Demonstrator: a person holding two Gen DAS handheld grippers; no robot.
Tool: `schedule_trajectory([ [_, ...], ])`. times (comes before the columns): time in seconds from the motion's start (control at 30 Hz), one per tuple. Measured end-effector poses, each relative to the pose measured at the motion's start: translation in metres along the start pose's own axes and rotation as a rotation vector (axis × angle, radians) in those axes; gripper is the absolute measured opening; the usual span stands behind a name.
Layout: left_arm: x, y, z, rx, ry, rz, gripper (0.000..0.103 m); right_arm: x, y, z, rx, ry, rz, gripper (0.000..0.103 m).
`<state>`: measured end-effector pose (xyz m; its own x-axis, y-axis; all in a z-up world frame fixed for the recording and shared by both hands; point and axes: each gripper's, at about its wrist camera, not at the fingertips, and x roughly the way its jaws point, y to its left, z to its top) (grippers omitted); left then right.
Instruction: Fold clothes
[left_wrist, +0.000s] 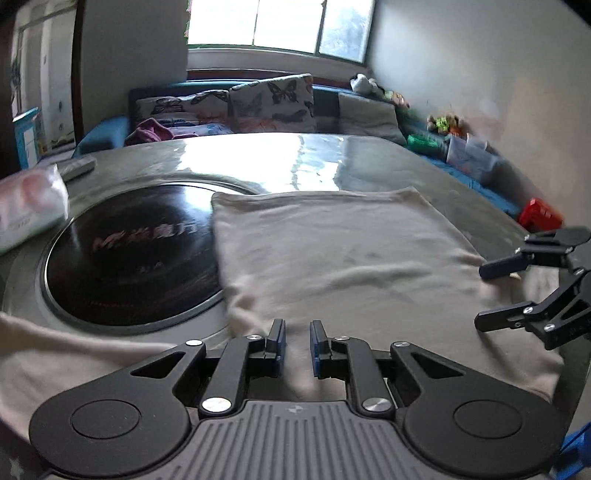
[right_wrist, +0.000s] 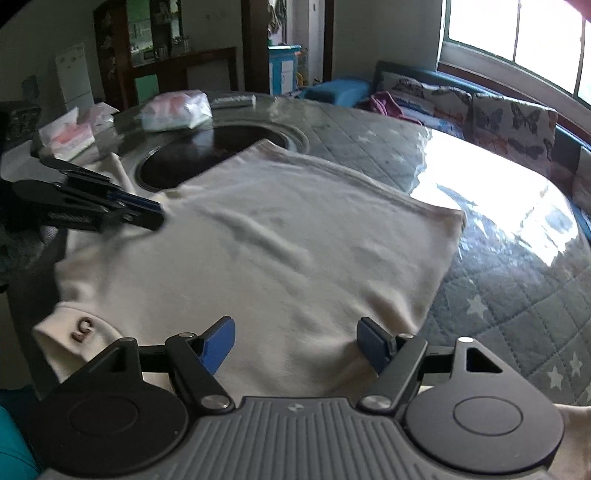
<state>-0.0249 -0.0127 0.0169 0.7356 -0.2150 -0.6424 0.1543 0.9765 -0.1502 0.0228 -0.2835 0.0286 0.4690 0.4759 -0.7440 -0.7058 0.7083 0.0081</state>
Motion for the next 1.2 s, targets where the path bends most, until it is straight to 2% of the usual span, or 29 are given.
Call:
schedule_trajectory([
  [0.4, 0.002, 0.027, 0.009, -0.095, 0.003, -0.013, 0.016, 0.013, -0.020, 0.016, 0.011, 0.005, 0.011, 0.075],
  [0.57, 0.015, 0.022, 0.024, -0.074, 0.005, -0.014, 0.022, 0.026, -0.035, 0.032, 0.031, 0.002, 0.004, 0.075],
  [1.0, 0.039, 0.028, 0.039, -0.051, 0.022, 0.015, 0.025, 0.067, -0.098, 0.069, 0.105, -0.024, -0.071, 0.073],
  [1.2, 0.037, 0.019, 0.044, -0.029, 0.013, 0.019, 0.029, 0.052, -0.099, 0.069, 0.112, -0.054, -0.100, 0.073],
])
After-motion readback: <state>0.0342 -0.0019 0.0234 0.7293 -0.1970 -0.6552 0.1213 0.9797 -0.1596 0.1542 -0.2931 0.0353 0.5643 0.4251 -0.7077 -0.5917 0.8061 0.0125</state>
